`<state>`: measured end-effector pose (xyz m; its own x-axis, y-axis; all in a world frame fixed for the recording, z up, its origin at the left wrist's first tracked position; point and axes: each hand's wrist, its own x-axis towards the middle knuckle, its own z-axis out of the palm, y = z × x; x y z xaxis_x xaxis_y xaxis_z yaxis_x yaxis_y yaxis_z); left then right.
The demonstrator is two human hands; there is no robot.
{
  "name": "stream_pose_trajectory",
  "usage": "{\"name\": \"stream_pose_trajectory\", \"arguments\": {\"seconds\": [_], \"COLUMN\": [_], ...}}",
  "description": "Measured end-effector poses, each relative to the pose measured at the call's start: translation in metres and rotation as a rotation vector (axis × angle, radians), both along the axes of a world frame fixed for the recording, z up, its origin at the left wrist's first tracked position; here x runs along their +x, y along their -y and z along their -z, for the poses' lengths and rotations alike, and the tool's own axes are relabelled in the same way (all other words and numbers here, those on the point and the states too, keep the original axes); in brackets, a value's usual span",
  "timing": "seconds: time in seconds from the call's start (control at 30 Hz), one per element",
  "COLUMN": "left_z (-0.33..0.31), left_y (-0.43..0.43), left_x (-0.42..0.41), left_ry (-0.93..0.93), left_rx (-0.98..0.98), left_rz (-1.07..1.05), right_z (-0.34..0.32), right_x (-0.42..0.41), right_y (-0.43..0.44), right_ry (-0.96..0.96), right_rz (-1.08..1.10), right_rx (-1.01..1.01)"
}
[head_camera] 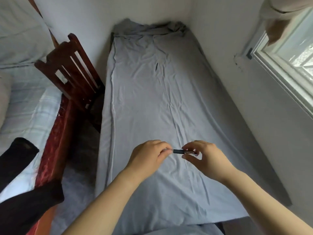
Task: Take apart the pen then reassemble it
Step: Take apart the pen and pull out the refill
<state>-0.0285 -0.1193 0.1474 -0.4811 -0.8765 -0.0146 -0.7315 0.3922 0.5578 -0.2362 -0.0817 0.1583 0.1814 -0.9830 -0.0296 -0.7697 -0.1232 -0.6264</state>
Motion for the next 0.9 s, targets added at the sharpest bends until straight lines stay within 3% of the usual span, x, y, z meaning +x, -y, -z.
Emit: {"name": "stream_pose_trajectory", "arguments": {"seconds": [0.3,0.73,0.9], "left_z": [-0.013,-0.013,-0.010], "left_y": [-0.021,-0.046,-0.050], "left_x": [-0.041,-0.111,-0.127], "left_ry": [0.020,-0.028,-0.040], "left_rx": [0.013,0.071,0.096], "left_rz": [0.035,-0.115,-0.198], "right_z": [-0.008,-0.010,-0.007], "right_x": [-0.023,-0.100,-0.123], "right_y": [-0.022,-0.030,-0.020], "right_ry": [0.051,0.082,0.037], "right_rz": [0.064,-0.085,-0.258], "right_rx": [-0.026,0.052,0.094]}}
